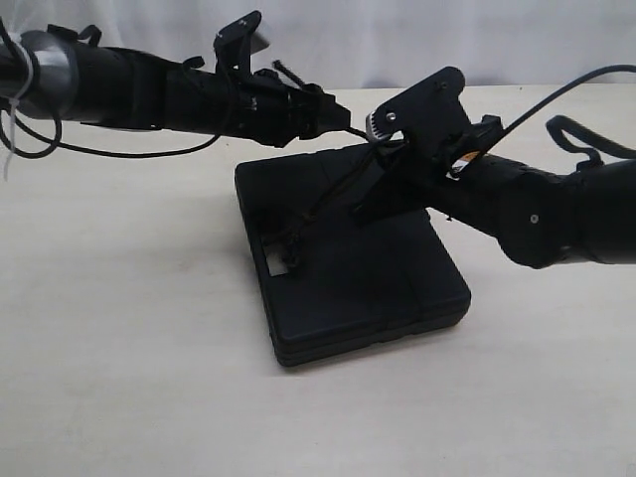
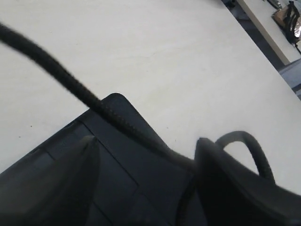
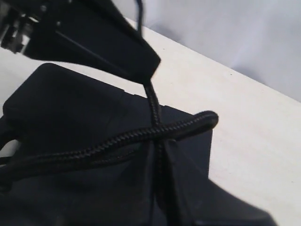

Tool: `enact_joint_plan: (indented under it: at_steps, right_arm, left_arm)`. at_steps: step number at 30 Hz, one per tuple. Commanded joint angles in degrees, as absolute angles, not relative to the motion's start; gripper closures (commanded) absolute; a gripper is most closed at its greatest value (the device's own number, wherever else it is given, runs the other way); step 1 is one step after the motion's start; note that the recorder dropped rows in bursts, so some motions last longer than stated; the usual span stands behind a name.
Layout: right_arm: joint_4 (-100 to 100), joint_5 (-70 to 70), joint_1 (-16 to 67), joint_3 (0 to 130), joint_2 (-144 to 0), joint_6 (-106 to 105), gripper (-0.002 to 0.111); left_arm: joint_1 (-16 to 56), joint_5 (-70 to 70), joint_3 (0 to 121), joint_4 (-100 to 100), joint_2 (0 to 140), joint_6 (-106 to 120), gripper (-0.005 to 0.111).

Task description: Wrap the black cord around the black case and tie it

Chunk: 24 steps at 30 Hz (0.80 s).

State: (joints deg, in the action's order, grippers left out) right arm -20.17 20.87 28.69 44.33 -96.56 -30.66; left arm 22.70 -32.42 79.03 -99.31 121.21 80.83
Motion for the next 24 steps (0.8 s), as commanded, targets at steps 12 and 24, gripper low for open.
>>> enact_joint_plan:
  at_steps: [12, 24]
  right_arm:
    - [-15.3, 19.0, 28.8, 44.3, -96.5, -28.3, 0.104]
    - [-15.3, 17.5, 28.8, 44.3, -96.5, -34.4, 0.095]
  left_arm:
    - [22.7, -44.5, 82.7, -99.9, 122.5, 85.4, 0.087]
    - [22.7, -44.5, 82.7, -99.9, 122.5, 89.7, 0.107]
